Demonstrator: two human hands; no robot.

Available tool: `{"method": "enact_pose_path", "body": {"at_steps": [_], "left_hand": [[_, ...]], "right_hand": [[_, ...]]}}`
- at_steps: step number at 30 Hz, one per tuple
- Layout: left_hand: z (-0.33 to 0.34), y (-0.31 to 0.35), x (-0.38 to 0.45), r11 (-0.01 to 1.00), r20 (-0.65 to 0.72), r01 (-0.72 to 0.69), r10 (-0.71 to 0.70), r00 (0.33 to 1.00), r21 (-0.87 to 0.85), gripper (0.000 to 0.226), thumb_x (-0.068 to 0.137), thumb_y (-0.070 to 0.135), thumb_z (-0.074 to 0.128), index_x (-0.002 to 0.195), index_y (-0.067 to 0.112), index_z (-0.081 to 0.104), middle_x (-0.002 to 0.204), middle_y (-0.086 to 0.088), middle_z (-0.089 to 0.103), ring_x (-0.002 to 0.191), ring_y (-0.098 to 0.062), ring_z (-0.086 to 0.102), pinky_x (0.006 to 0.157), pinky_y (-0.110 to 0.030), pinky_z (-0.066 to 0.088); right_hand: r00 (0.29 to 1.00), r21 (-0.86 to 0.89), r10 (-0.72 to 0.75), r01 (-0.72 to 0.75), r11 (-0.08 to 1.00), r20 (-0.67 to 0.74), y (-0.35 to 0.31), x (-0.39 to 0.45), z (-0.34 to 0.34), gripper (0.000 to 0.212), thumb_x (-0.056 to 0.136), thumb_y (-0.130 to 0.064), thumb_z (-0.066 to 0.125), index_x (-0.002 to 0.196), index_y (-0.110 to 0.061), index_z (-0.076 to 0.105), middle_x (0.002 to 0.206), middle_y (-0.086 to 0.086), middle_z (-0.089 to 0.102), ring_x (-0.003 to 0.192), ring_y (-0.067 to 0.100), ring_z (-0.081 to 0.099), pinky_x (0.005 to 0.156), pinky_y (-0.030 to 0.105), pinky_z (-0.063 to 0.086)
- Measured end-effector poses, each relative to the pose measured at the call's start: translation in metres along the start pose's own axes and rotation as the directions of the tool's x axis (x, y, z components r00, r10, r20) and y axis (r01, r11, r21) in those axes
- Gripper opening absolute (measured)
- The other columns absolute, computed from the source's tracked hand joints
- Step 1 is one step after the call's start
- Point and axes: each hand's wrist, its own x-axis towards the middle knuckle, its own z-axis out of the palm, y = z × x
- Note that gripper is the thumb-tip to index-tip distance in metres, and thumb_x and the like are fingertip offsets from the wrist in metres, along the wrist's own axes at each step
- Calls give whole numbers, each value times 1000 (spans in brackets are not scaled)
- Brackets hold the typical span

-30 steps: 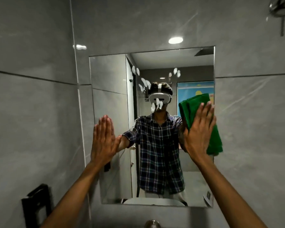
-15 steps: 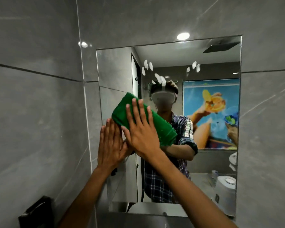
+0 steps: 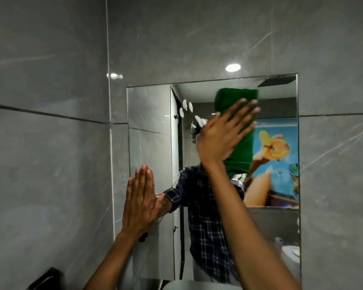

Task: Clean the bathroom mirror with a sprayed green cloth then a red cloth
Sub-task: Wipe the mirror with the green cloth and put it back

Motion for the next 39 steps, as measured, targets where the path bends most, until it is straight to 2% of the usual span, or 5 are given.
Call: {"method": "enact_pose_path", "body": {"at_steps": [7,16,27,36,39], "left_hand": [[-3,1,0,999,-30,-16,17,999,41,78,102,47,29,161,-1,16,174,-18,8,162,-31,11,132,-48,9],[2,-1,-2,999,-28,-15,16,999,30,78,102,49,23,163,1,10,174,-18,6,162,-33,10,132,-52,13],[-2,0,0,1000,-33,-21,20,999,-10,76,103,48,21,163,1,13,173,-19,12,162,-31,12,133,-47,6],[-1,-5,0,998,-62,-27,31,998,63,79,99,45,35,161,-2,19,173,-20,13,161,-33,16,133,-47,7],[6,-5,-1,994,-59,-40,46,997,99,83,95,40,42,161,-2,16,173,-19,9,161,-35,13,132,-50,9]], "right_hand": [[352,178,-861,882,436,368,47,-90,7,72,105,-39,35,166,-9,9,175,15,0,163,31,-1,132,52,11],[994,-85,-107,109,990,33,114,70,-34,68,108,-43,21,166,-11,3,174,18,4,162,37,5,131,53,8],[944,166,-293,268,949,152,-86,-35,25,73,104,-35,34,164,-2,8,172,26,2,160,42,3,130,59,12],[436,220,-837,827,518,330,-21,-77,29,75,102,-39,40,166,-11,12,175,15,4,163,30,1,132,52,9],[592,72,-742,764,641,314,60,-38,3,78,101,-43,39,166,-14,9,175,12,1,163,30,1,132,53,4]]}}
